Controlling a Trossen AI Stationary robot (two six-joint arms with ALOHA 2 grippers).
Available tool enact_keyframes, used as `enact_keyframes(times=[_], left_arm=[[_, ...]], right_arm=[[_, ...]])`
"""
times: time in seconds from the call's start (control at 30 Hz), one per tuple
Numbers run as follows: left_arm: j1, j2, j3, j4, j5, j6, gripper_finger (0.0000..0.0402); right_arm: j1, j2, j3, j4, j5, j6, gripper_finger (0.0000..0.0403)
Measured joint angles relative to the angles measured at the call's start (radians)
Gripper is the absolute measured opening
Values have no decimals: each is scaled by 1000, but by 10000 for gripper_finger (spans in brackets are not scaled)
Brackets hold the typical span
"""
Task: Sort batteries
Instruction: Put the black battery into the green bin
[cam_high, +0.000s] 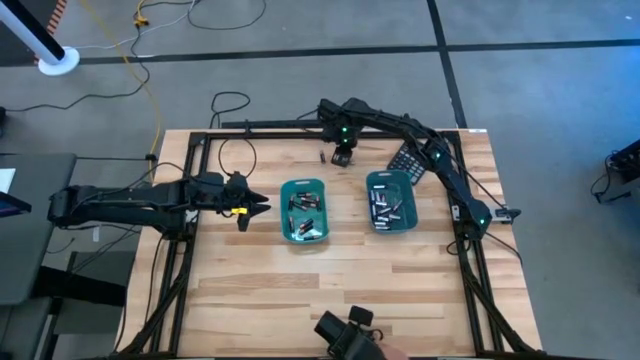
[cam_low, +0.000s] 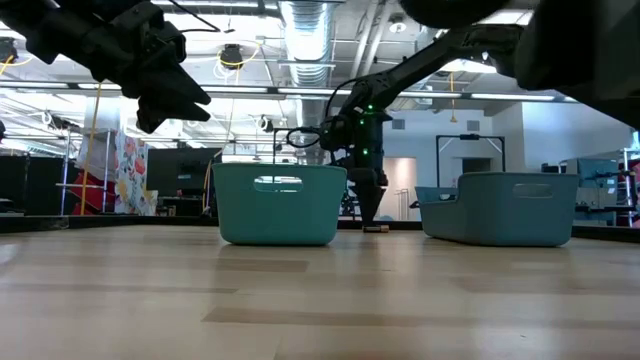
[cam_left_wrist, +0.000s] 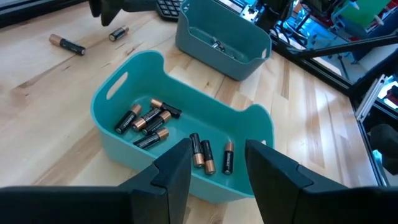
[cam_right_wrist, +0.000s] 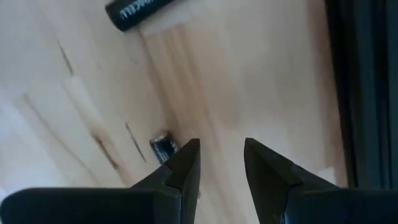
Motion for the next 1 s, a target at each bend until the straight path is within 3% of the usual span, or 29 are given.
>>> enact_keyframes(times=[0.33, 0.5, 0.63, 1.0], left_arm=[[0, 0, 0, 11, -1, -3, 146], [0, 0, 0, 13, -16, -3, 146], [0, 0, 0, 31, -22, -3, 146], [0, 0, 0, 36, -23, -21, 146]], right_arm=[[19, -1, 12, -42, -188, -51, 140], [41, -1, 12, -98, -163, -149, 140], [50, 1, 12, -80, -77, -159, 140], [35, 11, -2, -99, -6, -191, 140]])
